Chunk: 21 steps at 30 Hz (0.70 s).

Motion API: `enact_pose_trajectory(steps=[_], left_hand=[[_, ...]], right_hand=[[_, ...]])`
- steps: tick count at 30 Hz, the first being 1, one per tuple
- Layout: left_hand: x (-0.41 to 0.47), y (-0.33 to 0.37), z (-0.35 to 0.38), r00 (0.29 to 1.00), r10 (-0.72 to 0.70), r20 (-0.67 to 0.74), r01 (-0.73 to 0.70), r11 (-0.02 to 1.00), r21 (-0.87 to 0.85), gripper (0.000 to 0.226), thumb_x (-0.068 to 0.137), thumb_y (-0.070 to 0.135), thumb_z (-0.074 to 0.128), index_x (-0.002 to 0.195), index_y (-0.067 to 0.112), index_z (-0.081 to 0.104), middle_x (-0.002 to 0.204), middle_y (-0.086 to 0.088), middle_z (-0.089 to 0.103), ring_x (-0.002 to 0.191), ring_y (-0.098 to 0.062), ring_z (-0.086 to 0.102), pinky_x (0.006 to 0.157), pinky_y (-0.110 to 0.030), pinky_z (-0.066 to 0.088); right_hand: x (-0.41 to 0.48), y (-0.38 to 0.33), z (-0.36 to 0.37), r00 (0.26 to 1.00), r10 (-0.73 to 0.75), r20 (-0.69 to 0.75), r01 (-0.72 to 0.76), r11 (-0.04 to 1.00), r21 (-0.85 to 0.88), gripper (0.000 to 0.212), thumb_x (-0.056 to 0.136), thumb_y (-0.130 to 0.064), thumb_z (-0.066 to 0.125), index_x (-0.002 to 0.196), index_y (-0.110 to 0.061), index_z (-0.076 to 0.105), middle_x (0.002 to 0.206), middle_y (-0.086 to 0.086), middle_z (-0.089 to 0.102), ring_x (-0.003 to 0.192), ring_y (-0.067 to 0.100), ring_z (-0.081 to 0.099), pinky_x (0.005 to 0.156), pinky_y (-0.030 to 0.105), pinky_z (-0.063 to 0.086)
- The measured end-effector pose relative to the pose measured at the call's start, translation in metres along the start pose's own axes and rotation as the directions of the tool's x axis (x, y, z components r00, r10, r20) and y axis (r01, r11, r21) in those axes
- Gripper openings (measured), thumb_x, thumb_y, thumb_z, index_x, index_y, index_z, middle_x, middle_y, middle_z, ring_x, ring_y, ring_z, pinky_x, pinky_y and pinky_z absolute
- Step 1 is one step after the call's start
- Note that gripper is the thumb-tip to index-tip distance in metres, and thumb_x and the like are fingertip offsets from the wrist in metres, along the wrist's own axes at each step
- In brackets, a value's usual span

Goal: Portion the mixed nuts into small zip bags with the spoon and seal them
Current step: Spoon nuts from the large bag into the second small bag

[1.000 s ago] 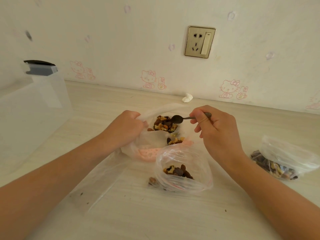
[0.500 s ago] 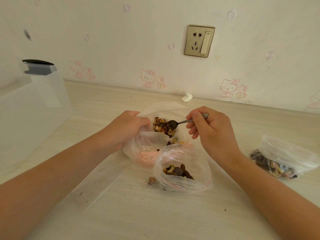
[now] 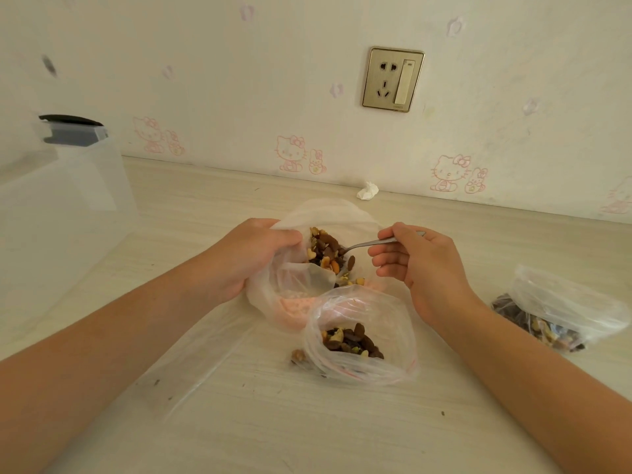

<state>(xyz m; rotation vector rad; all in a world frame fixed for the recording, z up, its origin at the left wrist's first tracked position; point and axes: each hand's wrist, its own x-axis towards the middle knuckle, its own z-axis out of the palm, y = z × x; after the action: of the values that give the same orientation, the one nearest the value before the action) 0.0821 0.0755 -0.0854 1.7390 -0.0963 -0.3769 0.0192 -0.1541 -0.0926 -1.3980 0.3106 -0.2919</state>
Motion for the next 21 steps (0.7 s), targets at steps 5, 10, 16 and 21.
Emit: enact_pose_trajectory(steps=[5,10,16,21], left_hand=[[0.002,0.002,-0.004,0.999,0.019,-0.051,-0.013,0.993,0.120,0.013,0.093,0.020,0.070,0.097,0.013,0.080,0.092,-0.006,0.082,0.078,-0.024,0.079,0.060,-0.029,0.062],[0.003,0.003,-0.008,0.989,0.071,-0.133,-0.050,0.987,0.151,0.013,0.090,0.019,0.069,0.093,0.011,0.079,0.093,-0.011,0.081,0.081,-0.030,0.078,0.070,-0.039,0.064],[0.004,0.004,-0.009,0.983,0.072,-0.167,-0.037,0.979,0.203,0.019,0.089,0.025,0.073,0.106,0.018,0.073,0.104,-0.008,0.078,0.087,-0.027,0.077,0.072,-0.036,0.060],[-0.011,0.015,-0.011,0.921,0.363,-0.143,-0.262,0.846,0.465,0.066,0.087,0.044,0.074,0.144,0.028,0.045,0.126,0.016,0.058,0.114,0.002,0.056,0.089,-0.021,0.045]], right_hand=[[0.002,0.001,-0.002,0.996,0.088,0.012,-0.089,0.994,0.070,0.025,0.106,-0.015,0.054,0.094,0.000,0.070,0.074,0.016,0.076,0.055,0.016,0.069,0.048,0.023,0.055],[0.003,0.000,-0.003,0.996,0.082,0.025,-0.084,0.991,0.107,0.026,0.107,-0.016,0.054,0.094,0.000,0.070,0.074,0.016,0.076,0.056,0.016,0.070,0.049,0.023,0.056],[0.000,-0.004,-0.003,0.998,0.063,0.029,-0.066,0.991,0.117,0.026,0.107,-0.015,0.053,0.093,-0.001,0.069,0.072,0.014,0.075,0.055,0.016,0.068,0.048,0.023,0.055],[-0.001,-0.007,-0.005,0.999,0.040,0.026,-0.043,0.991,0.127,0.027,0.106,-0.016,0.053,0.092,0.000,0.069,0.072,0.016,0.074,0.053,0.017,0.066,0.047,0.024,0.054]])
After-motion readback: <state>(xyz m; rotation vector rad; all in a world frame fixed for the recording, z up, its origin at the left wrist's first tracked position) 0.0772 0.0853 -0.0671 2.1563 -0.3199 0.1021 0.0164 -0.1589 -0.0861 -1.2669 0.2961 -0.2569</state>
